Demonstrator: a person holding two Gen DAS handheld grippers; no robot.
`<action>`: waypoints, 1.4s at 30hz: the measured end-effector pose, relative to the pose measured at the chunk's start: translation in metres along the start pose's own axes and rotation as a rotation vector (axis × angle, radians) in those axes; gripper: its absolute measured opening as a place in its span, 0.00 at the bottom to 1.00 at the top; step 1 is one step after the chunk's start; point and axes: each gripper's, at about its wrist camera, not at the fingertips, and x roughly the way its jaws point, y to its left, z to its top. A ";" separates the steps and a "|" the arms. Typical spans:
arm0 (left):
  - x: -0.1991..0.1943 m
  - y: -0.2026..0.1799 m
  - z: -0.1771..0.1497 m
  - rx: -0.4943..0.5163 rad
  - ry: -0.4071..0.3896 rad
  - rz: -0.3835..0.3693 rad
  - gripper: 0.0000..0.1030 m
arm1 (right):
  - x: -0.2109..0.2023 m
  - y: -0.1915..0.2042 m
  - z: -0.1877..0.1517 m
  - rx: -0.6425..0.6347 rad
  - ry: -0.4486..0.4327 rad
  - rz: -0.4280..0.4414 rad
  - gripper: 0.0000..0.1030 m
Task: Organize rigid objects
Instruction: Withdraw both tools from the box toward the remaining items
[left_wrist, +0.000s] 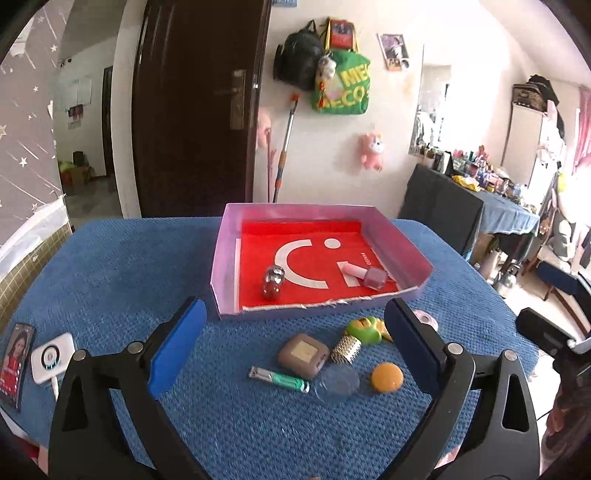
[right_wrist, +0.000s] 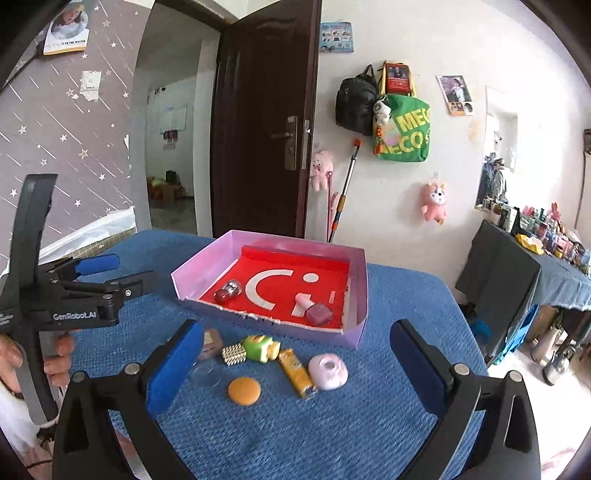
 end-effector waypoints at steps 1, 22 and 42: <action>-0.003 -0.001 -0.004 0.000 -0.007 -0.002 0.97 | -0.002 0.003 -0.006 -0.004 -0.005 0.001 1.00; 0.001 0.012 -0.066 -0.065 0.059 0.016 0.97 | 0.035 0.014 -0.080 0.110 0.091 0.054 1.00; 0.046 0.010 -0.075 0.013 0.209 -0.036 0.97 | 0.091 0.021 -0.083 -0.053 0.224 0.133 0.95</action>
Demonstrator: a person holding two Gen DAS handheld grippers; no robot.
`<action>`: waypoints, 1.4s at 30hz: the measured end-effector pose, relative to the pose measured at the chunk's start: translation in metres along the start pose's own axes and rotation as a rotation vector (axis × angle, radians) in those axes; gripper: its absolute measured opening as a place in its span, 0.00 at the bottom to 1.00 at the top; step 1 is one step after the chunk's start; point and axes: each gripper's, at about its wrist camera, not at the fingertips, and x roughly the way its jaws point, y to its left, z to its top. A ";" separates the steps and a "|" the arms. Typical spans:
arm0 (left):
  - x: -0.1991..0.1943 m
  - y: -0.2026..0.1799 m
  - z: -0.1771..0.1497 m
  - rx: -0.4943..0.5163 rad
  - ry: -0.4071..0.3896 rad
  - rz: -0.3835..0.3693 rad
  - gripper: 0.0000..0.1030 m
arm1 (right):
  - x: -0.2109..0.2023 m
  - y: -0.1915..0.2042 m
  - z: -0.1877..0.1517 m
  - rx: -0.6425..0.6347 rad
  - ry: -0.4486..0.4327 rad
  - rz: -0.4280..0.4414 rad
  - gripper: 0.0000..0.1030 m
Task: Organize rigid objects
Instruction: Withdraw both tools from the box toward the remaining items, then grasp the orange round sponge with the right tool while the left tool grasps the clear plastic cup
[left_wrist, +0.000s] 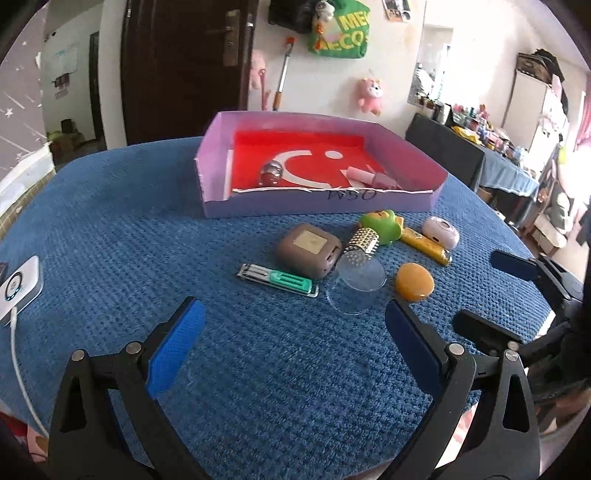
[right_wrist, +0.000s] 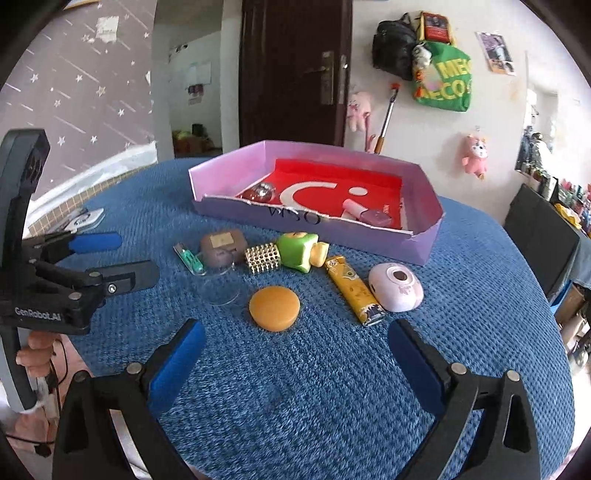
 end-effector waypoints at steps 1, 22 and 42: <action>0.002 -0.001 0.002 0.006 0.004 -0.008 0.97 | 0.003 -0.002 0.001 0.002 0.009 0.013 0.95; 0.042 -0.026 0.024 0.120 0.103 -0.132 0.61 | 0.039 -0.005 0.009 -0.071 0.130 0.132 0.78; 0.047 -0.032 0.030 0.122 0.113 -0.191 0.38 | 0.043 0.004 0.013 -0.063 0.113 0.176 0.39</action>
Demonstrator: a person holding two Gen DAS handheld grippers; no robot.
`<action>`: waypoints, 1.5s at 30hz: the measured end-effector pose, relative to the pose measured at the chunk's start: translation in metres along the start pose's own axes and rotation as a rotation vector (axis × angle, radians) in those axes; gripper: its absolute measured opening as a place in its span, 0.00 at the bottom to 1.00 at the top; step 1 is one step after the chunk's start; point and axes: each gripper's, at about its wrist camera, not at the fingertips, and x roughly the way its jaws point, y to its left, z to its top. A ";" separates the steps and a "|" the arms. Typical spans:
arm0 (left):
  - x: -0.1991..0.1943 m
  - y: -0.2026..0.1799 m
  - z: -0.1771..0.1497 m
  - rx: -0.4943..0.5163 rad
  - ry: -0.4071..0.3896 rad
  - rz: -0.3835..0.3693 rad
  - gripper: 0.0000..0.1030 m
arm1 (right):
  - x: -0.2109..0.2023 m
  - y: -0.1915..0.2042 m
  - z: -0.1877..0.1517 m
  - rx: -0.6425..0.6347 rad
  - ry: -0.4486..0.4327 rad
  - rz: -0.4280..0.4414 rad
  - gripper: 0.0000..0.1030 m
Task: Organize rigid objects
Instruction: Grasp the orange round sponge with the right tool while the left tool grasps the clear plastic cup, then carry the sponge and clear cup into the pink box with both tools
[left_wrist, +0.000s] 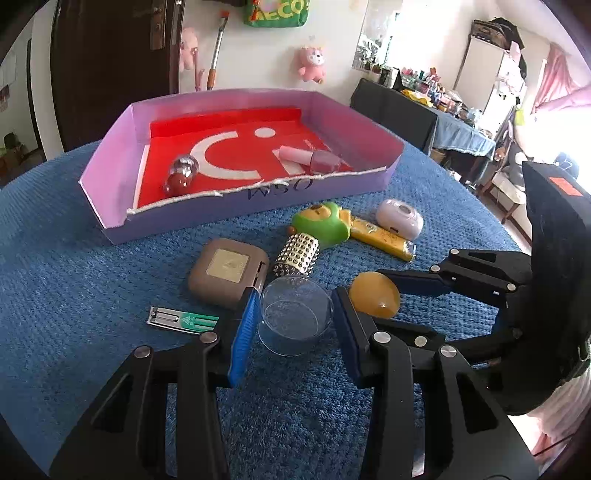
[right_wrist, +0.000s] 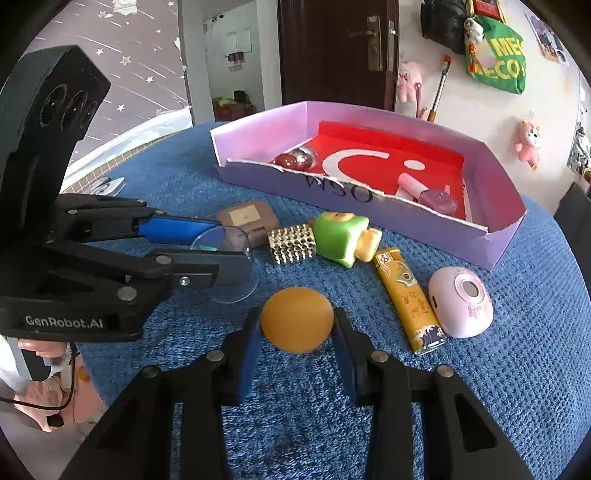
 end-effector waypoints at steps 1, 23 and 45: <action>-0.003 0.000 0.001 0.001 -0.008 -0.002 0.38 | -0.003 0.001 0.001 -0.001 -0.008 0.000 0.39; -0.044 -0.008 0.003 0.019 -0.093 0.008 0.38 | -0.039 0.010 0.008 -0.007 -0.087 -0.027 0.39; -0.043 0.010 0.052 0.023 -0.123 -0.034 0.38 | -0.024 -0.021 0.063 -0.034 -0.108 -0.025 0.39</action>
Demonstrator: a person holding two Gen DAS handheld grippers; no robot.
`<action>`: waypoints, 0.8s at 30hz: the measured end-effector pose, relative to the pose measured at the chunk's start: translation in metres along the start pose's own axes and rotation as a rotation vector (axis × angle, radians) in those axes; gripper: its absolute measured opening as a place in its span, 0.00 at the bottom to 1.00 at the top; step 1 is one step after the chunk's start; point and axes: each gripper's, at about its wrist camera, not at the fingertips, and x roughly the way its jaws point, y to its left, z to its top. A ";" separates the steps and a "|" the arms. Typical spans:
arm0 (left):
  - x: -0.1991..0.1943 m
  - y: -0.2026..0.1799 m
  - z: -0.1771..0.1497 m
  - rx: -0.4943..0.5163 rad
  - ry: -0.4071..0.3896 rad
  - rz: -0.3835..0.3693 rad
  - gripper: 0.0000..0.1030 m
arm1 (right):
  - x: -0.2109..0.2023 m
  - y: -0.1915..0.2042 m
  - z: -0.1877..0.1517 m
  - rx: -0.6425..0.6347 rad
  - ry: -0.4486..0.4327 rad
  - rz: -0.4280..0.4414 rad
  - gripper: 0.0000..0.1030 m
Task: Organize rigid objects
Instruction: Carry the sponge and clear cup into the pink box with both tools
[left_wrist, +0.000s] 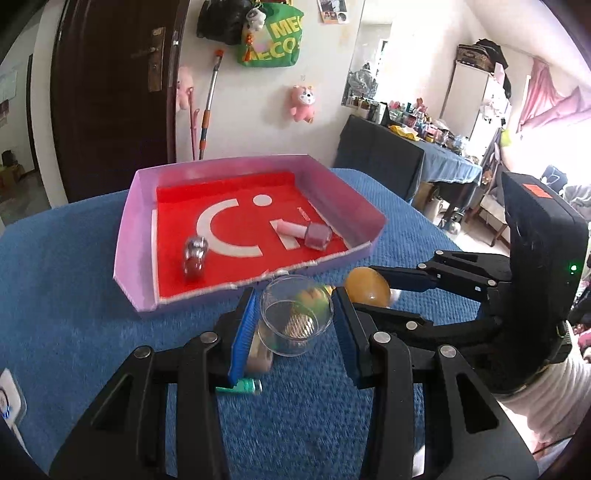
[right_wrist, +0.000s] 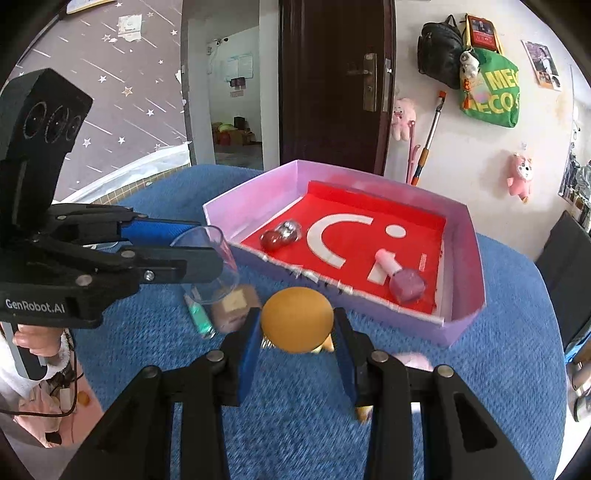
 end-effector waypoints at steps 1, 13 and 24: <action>0.004 0.003 0.005 -0.002 0.004 -0.004 0.38 | 0.003 -0.002 0.004 -0.001 0.002 0.003 0.39; 0.067 0.038 0.054 0.018 0.064 -0.017 0.38 | 0.080 -0.042 0.041 -0.048 0.114 0.005 0.39; 0.123 0.054 0.059 0.015 0.163 -0.051 0.38 | 0.110 -0.063 0.036 -0.015 0.201 0.036 0.39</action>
